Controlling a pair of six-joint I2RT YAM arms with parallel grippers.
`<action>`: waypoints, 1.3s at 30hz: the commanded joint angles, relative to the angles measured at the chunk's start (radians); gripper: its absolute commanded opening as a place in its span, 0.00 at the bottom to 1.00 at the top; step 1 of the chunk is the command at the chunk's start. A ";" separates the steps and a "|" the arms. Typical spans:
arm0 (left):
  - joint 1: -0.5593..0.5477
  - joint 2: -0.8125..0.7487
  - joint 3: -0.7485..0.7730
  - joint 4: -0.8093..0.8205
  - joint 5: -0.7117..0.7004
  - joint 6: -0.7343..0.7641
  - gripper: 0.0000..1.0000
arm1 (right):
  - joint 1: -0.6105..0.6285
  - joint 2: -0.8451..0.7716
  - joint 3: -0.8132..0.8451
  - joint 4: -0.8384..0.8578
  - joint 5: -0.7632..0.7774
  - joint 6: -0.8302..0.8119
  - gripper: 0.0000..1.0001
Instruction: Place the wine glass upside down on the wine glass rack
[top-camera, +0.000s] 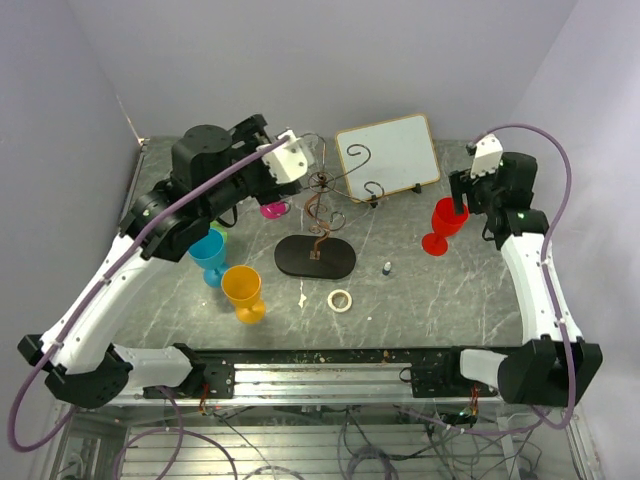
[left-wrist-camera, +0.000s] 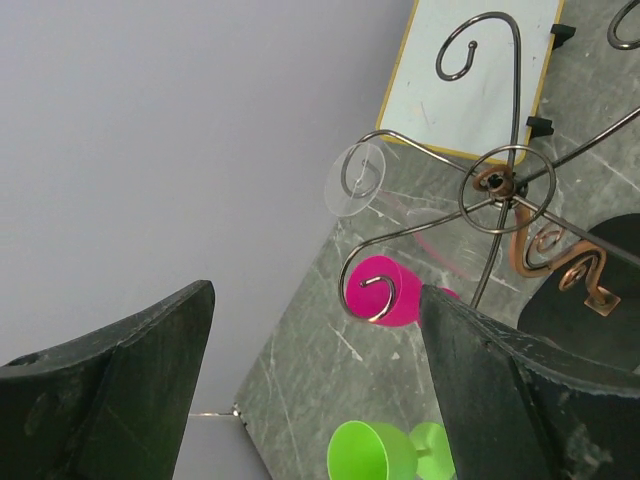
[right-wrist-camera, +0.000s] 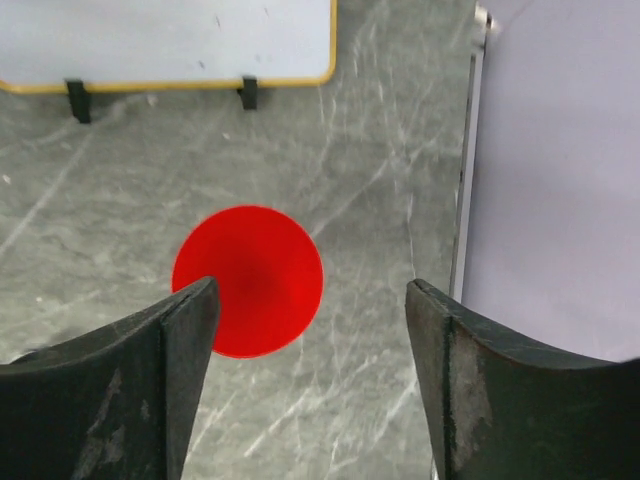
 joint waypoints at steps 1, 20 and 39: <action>0.040 -0.053 -0.030 -0.005 0.080 -0.074 0.94 | -0.007 0.069 0.034 -0.077 0.097 -0.018 0.70; 0.187 -0.104 -0.017 -0.080 0.203 -0.113 0.97 | -0.056 0.338 0.155 -0.187 -0.027 -0.009 0.23; 0.206 -0.006 0.176 -0.167 0.257 -0.468 0.91 | -0.110 0.317 0.521 -0.401 -0.178 -0.013 0.00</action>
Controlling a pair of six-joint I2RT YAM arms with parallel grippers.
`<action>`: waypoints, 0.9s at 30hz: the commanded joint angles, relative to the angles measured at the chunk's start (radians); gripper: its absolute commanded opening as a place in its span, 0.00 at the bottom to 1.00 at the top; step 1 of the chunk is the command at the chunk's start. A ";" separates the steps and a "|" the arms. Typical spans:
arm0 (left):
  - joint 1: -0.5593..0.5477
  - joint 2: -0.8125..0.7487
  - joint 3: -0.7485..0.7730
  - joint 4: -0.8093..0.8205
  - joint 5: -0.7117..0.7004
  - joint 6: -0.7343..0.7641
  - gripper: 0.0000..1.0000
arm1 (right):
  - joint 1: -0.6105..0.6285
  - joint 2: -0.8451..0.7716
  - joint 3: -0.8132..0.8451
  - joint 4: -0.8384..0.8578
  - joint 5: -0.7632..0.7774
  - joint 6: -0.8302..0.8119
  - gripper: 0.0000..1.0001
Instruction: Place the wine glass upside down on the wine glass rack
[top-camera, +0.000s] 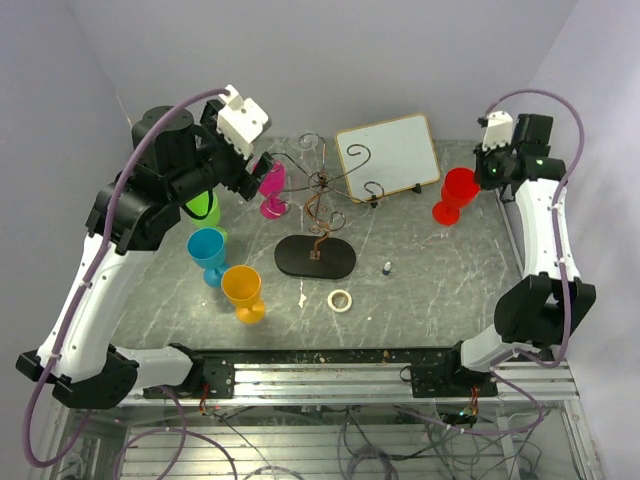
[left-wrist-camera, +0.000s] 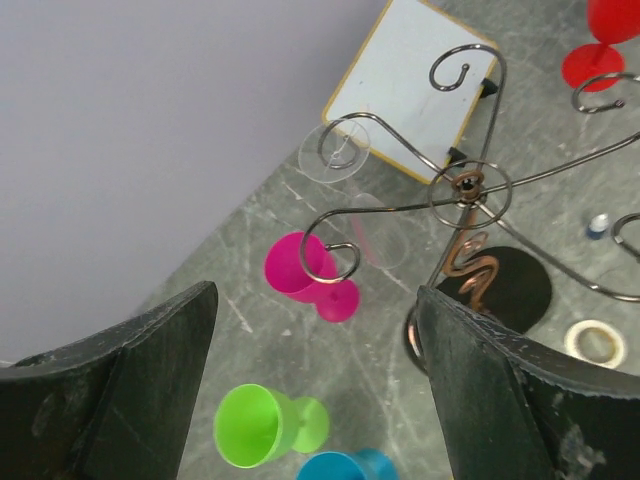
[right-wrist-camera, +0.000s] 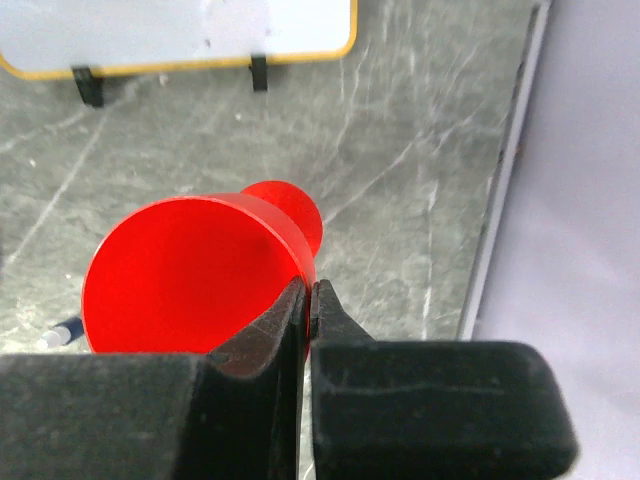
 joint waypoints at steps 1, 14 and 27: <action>0.026 0.007 0.051 0.015 0.086 -0.169 0.90 | -0.003 -0.069 0.138 -0.075 -0.058 0.015 0.00; 0.103 0.144 0.129 0.082 0.231 -0.370 0.82 | 0.004 -0.139 0.436 0.022 -0.336 0.187 0.00; 0.094 0.352 0.323 0.144 0.412 -0.625 0.74 | 0.027 -0.212 0.370 0.451 -0.589 0.515 0.00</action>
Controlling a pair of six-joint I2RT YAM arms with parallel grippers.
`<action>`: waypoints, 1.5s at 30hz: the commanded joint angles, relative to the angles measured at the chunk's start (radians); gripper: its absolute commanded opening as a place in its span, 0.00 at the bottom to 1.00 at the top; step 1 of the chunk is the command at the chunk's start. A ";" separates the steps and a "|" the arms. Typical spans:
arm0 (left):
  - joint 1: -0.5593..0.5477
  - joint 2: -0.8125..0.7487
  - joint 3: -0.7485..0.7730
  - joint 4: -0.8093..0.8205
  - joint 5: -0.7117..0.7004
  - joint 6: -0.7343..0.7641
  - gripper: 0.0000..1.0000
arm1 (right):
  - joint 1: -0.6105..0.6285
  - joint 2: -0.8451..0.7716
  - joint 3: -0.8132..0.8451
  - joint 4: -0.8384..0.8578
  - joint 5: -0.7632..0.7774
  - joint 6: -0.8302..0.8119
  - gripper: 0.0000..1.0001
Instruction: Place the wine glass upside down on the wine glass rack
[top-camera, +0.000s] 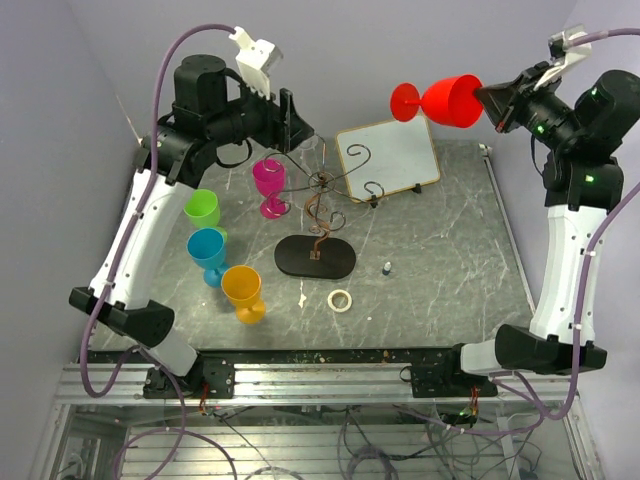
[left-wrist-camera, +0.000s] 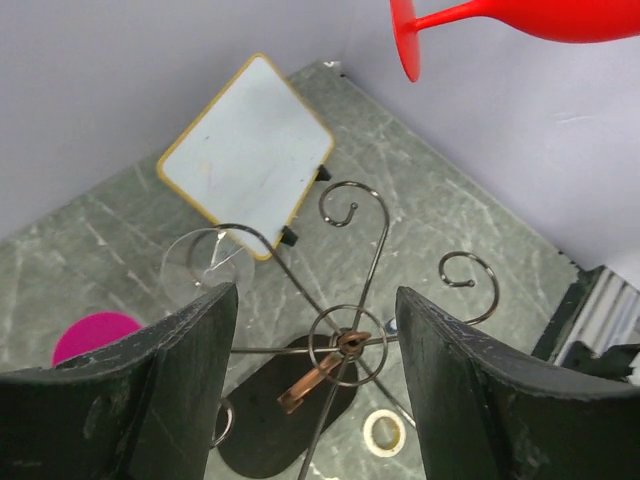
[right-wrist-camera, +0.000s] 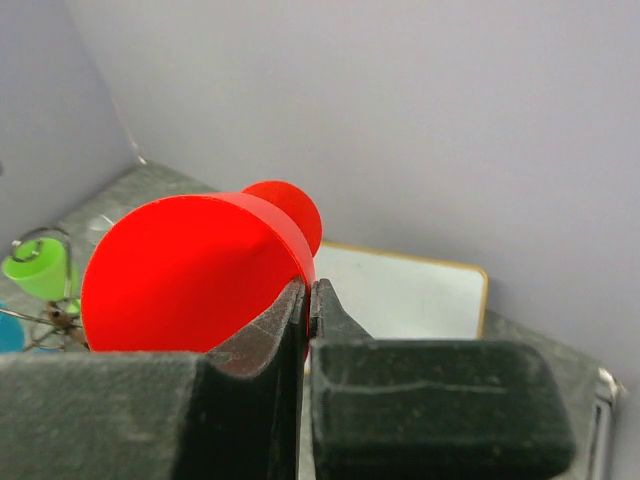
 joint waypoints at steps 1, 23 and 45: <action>-0.001 0.021 0.054 0.077 0.098 -0.120 0.73 | 0.012 -0.043 -0.025 0.238 -0.118 0.161 0.00; -0.079 0.152 0.060 0.408 0.177 -0.495 0.76 | 0.060 0.013 0.000 0.423 -0.282 0.343 0.00; -0.117 0.200 0.126 0.362 0.062 -0.394 0.28 | 0.156 0.032 -0.001 0.294 -0.210 0.166 0.00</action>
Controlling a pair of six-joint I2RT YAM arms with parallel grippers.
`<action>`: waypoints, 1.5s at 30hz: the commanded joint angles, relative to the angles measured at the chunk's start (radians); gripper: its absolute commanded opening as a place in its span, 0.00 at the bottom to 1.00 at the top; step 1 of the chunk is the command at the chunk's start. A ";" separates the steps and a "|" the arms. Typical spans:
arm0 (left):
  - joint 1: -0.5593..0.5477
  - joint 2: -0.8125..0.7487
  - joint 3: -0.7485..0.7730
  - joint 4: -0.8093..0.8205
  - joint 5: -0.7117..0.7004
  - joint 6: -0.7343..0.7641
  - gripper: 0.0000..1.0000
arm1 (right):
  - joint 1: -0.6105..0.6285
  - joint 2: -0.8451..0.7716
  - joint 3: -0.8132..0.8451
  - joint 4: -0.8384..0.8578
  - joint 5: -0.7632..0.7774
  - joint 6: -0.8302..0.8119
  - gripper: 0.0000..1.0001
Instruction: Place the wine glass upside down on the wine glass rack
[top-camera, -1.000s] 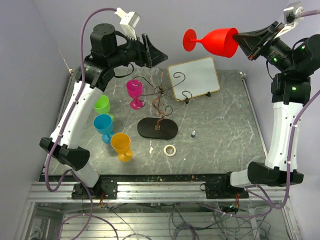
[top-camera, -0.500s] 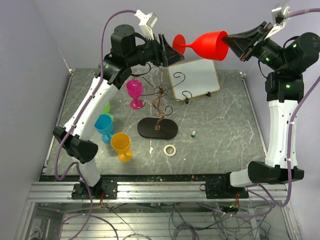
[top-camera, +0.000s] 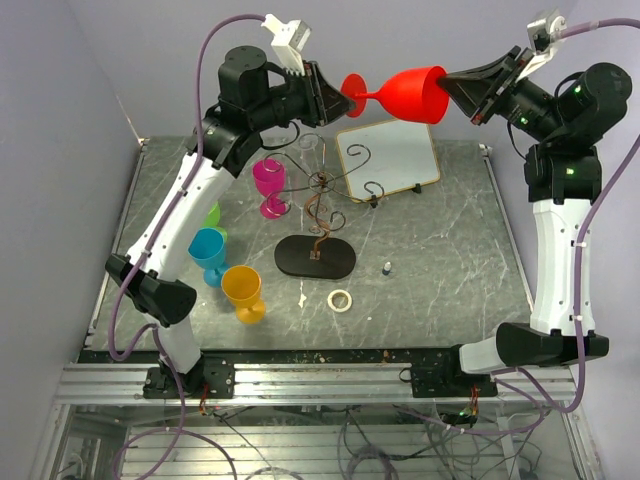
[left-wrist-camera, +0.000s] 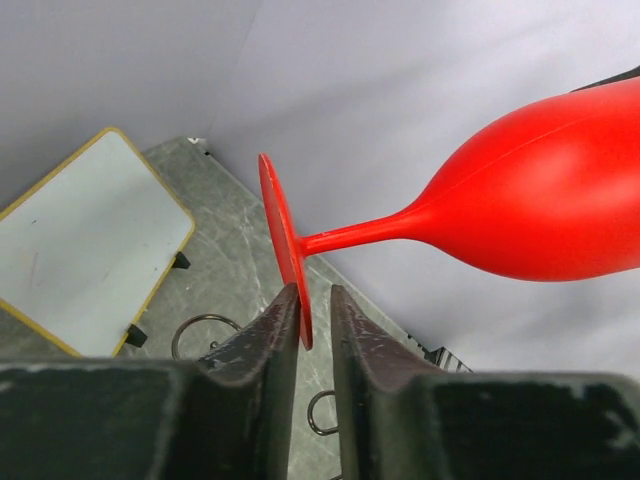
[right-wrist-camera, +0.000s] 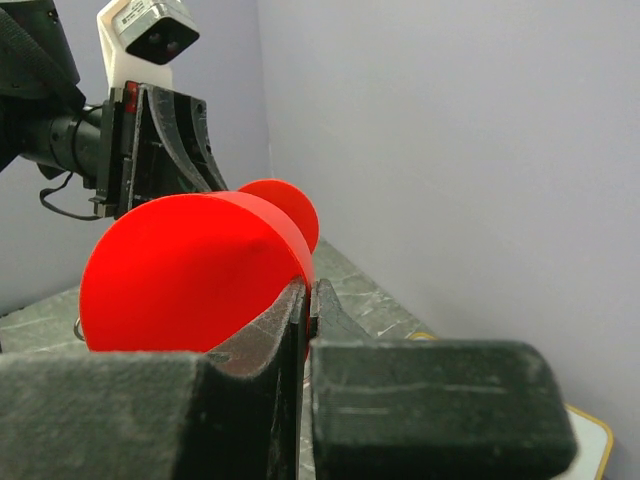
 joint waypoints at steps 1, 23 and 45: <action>-0.004 0.007 0.045 0.007 -0.020 0.026 0.24 | 0.018 0.012 0.006 -0.026 0.019 -0.037 0.00; 0.173 -0.107 0.042 -0.109 -0.119 0.215 0.07 | 0.023 -0.023 0.014 -0.217 0.084 -0.224 0.84; 0.246 -0.394 0.050 -0.392 -0.675 1.157 0.07 | -0.066 -0.170 -0.488 -0.272 0.476 -0.486 0.93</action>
